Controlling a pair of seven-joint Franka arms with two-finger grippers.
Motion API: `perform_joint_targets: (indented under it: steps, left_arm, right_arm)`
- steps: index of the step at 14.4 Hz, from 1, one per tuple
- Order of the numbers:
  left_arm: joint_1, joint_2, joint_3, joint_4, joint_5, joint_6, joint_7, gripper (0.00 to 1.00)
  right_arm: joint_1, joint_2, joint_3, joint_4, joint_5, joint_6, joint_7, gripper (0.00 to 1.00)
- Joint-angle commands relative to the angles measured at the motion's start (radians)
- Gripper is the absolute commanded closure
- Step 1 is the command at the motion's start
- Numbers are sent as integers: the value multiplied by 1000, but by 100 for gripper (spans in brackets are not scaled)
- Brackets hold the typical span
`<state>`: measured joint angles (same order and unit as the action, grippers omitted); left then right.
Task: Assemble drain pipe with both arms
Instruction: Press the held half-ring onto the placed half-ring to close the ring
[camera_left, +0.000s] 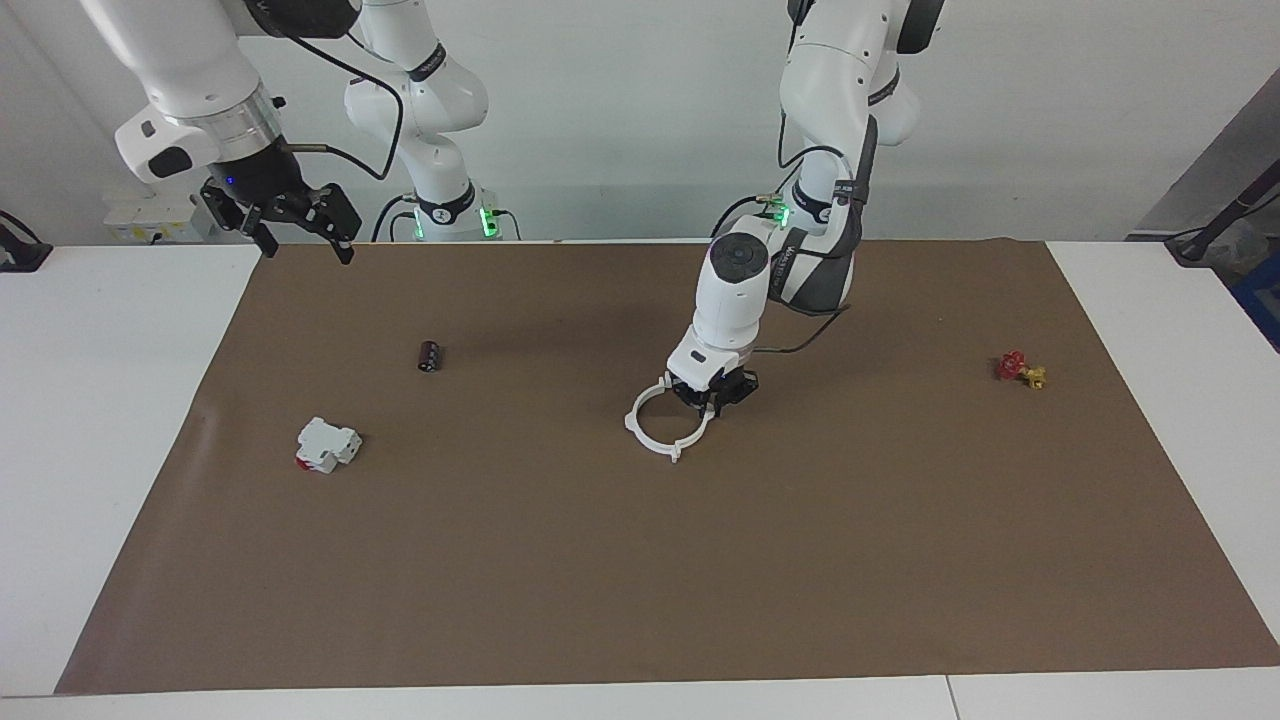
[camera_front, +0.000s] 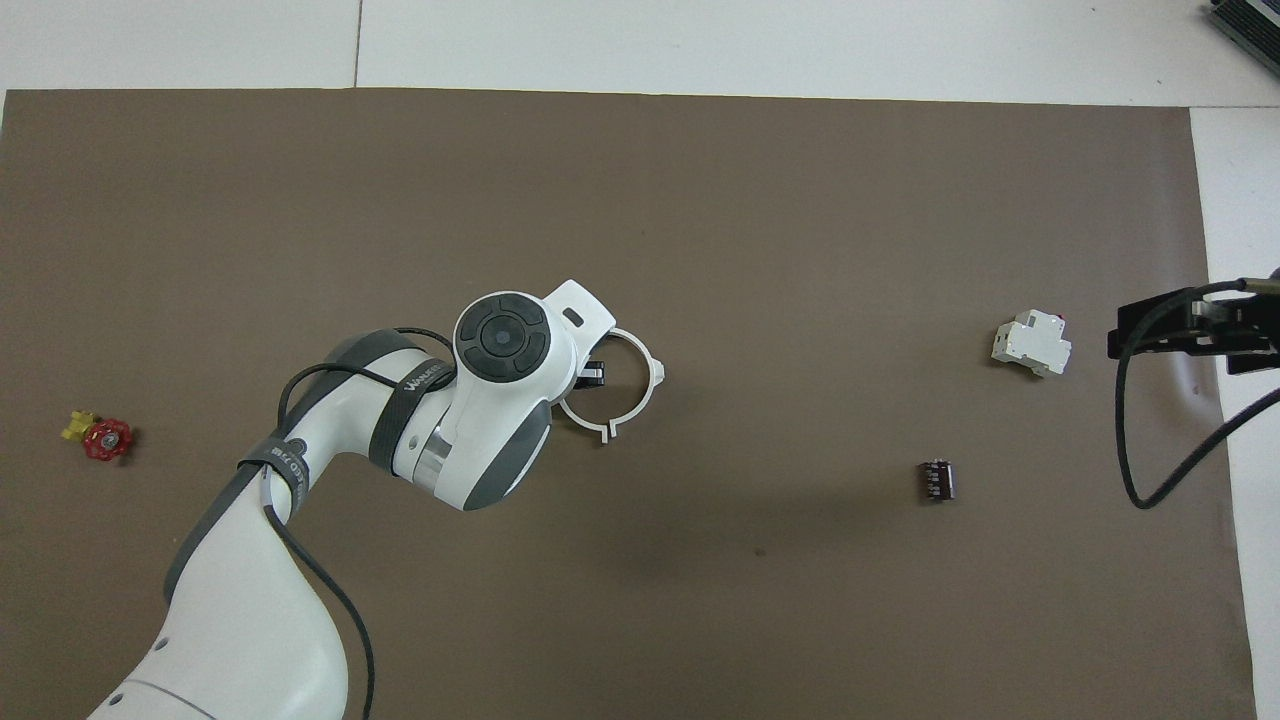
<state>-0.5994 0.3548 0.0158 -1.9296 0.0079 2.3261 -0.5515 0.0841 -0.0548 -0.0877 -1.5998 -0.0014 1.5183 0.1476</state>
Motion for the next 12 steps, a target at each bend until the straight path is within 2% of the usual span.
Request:
perform_joint_targets:
  steps: [1,12]
  left_arm:
    - [-11,-27,13,-37,26,30,-25,100]
    - [-14,-28,13,-52,26,55,-50,100]
  right_arm:
    - [-6,-11,2,-6,20,-4,-5,0]
    - [-6,-11,3,-6,20,-4,-5,0]
